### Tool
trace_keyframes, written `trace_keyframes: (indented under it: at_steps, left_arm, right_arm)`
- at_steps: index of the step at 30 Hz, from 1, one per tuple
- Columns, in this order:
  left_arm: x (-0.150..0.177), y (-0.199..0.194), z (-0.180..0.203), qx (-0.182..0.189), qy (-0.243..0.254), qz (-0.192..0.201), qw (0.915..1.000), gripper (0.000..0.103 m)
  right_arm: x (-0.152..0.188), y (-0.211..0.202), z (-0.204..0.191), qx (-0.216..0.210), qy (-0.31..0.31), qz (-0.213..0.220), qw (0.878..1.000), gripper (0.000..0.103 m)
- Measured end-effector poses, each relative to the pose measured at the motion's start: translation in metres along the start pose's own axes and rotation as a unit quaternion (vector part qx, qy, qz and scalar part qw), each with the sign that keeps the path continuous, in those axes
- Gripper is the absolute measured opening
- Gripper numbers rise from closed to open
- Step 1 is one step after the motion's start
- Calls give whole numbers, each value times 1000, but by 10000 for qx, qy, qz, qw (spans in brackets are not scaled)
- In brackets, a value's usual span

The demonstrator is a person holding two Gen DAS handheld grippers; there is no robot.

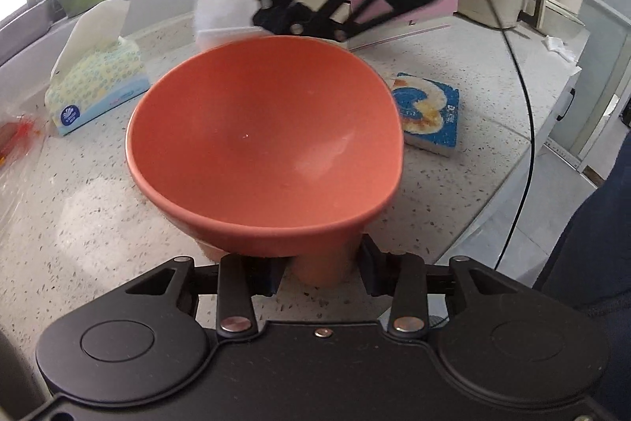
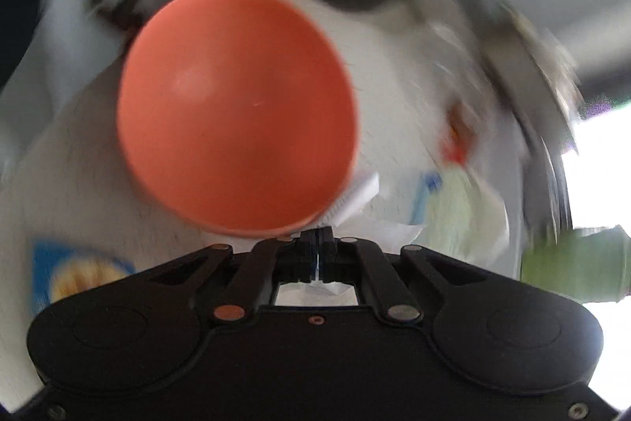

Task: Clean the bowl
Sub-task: 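Wipe under the bowl's rim with the tissue in the right gripper, then lift and tip the bowl with the left gripper while the right gripper wipes its outside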

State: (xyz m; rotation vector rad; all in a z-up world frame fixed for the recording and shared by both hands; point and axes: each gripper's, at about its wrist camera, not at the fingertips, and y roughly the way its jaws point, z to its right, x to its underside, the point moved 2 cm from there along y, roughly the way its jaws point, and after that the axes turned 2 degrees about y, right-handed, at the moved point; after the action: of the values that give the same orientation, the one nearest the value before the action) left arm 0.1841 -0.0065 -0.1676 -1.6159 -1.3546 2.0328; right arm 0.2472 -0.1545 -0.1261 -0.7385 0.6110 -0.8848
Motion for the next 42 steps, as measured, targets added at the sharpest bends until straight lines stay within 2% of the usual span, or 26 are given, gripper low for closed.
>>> trace_keyframes:
  at_steps: [2,5,9,11,12,14,16,19,21,22,24,29,34,38,42]
  left_arm:
    - [1,0,0,-3,21,13,10000,38]
    - [1,0,0,-15,30,42,10000,38]
    - [0,-1,0,-7,19,33,10000,38]
    - [-1,-1,0,-22,47,41,10000,38]
    - [0,0,0,-38,71,54,10000,38]
    - [0,-1,0,-49,93,80,9999,38]
    - [0,-1,0,-48,94,104,9999,38]
    - [0,-1,1,-67,84,132,9999,38]
    - [1,-1,1,-94,83,144,9998,38]
    - [1,-2,1,-101,84,147,9998,38]
    - [2,-2,1,-116,74,151,9998,38]
    - [3,-2,1,-208,-41,200,9996,38]
    - [4,-1,1,-267,-258,223,9991,38]
    - [5,-2,0,-314,-358,220,9986,38]
    - [6,-3,0,-369,-437,220,9981,38]
  right_arm:
    - [2,6,10,-127,-659,134,9977,1]
    - [1,17,30,-314,-1510,456,9870,1]
    - [-11,25,39,-508,-2611,863,9601,1]
    - [-18,28,41,-654,-3170,1054,9403,1]
    - [-20,30,40,-728,-3531,1143,9257,1]
    - [-23,34,37,-866,-4342,1287,8874,1]
    - [-26,37,36,-963,-4848,1371,8584,1]
    - [-29,38,34,-1056,-5219,1492,8332,1]
    - [-28,39,34,-1091,-5372,1496,8229,1]
    - [-26,40,35,-1076,-5396,1466,8220,1]
    - [-18,40,37,-1040,-5323,1330,8296,1]
    - [29,38,41,-959,-4908,550,8642,1]
    - [84,27,19,-1111,-4328,-124,8945,1]
    - [107,11,-9,-1195,-3717,-370,9199,1]
    - [103,-6,-25,-1068,-2847,-364,9520,1]
